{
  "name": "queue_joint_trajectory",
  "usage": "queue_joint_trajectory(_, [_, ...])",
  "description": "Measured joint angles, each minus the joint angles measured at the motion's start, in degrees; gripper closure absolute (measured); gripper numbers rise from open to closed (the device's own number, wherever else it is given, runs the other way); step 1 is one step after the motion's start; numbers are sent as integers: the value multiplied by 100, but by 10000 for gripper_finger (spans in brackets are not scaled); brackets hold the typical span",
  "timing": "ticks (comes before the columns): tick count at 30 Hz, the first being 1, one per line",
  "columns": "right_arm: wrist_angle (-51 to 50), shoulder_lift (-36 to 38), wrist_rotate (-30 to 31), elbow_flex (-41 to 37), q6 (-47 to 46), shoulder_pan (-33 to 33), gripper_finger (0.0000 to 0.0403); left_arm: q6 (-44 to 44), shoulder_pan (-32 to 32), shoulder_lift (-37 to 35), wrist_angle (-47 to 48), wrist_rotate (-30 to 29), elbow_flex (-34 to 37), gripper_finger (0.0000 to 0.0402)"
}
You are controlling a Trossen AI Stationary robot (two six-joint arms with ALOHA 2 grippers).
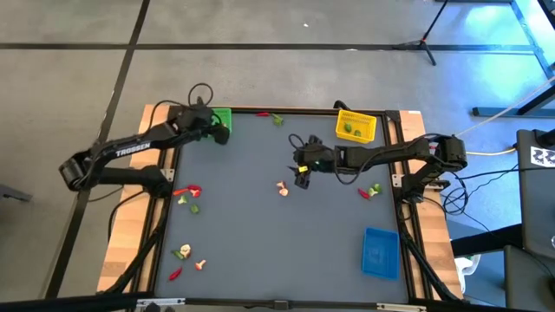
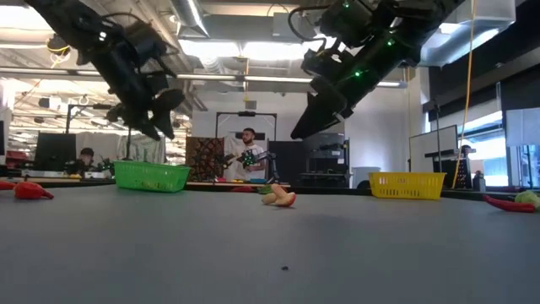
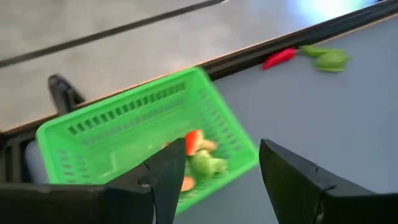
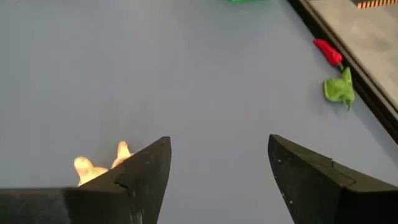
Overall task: Sort produce into baskets
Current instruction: Put the brown mushroom into the green bin
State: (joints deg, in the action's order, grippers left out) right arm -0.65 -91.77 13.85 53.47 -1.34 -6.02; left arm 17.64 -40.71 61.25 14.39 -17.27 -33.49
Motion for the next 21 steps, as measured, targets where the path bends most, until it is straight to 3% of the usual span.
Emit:
queue_joint_trajectory(6, [344, 0, 13, 0, 90, -2, 134, 192, 623, -323, 5, 158, 0, 202])
queue_joint_trajectory(21, [662, -2, -190, -316, -314, -2, 134, 932, 2621, -341, -4, -4, 19, 202])
